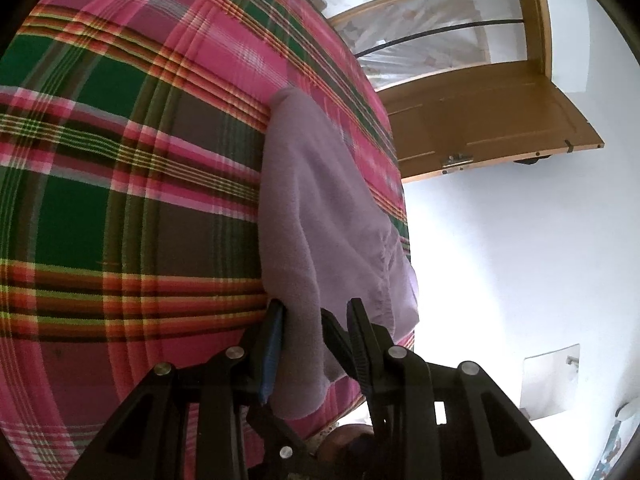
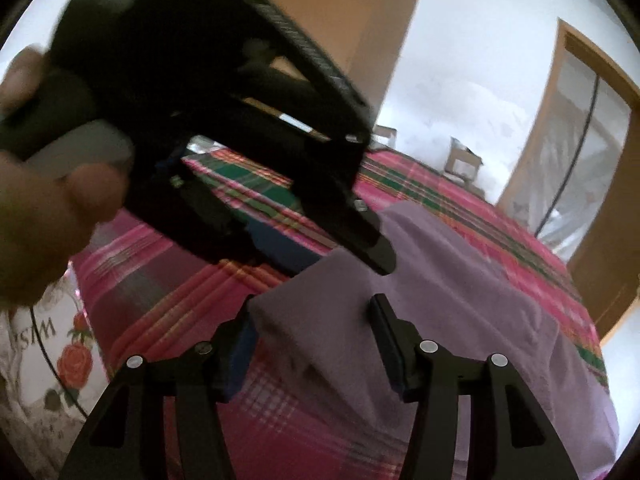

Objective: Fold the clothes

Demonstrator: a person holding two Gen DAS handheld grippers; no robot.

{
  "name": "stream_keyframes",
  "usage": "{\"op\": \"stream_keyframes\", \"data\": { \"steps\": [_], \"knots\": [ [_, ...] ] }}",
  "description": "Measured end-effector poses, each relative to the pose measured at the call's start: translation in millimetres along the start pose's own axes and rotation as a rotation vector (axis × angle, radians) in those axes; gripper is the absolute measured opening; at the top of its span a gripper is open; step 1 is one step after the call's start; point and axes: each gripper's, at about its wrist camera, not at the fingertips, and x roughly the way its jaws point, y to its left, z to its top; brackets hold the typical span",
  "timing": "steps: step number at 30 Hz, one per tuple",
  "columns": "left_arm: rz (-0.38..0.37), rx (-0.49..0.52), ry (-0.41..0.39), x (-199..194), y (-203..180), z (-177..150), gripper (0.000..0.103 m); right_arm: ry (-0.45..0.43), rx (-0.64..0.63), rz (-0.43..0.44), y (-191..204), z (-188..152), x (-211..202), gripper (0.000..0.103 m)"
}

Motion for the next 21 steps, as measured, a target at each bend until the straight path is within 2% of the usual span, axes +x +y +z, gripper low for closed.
{"op": "stream_keyframes", "data": {
  "steps": [4,6,8,11,14,21],
  "knots": [
    [0.006,0.003,0.001,0,2,1,0.032,0.022,0.029,0.009,-2,0,2,0.053],
    [0.009,0.005,0.001,0,3,2,0.032,0.02,0.029,-0.002,0,-1,1,0.044],
    [0.026,0.001,-0.015,0,6,6,0.032,0.013,0.038,-0.014,0,-2,1,0.031],
    [0.056,-0.021,-0.049,-2,10,13,0.035,0.018,0.059,-0.016,-3,-4,1,0.02],
    [0.09,-0.007,-0.084,-2,11,24,0.037,0.017,0.076,-0.004,-7,-6,-3,0.019],
    [0.123,0.013,-0.043,28,1,51,0.038,0.005,0.11,0.031,-15,-9,-9,0.019]
  ]
}}
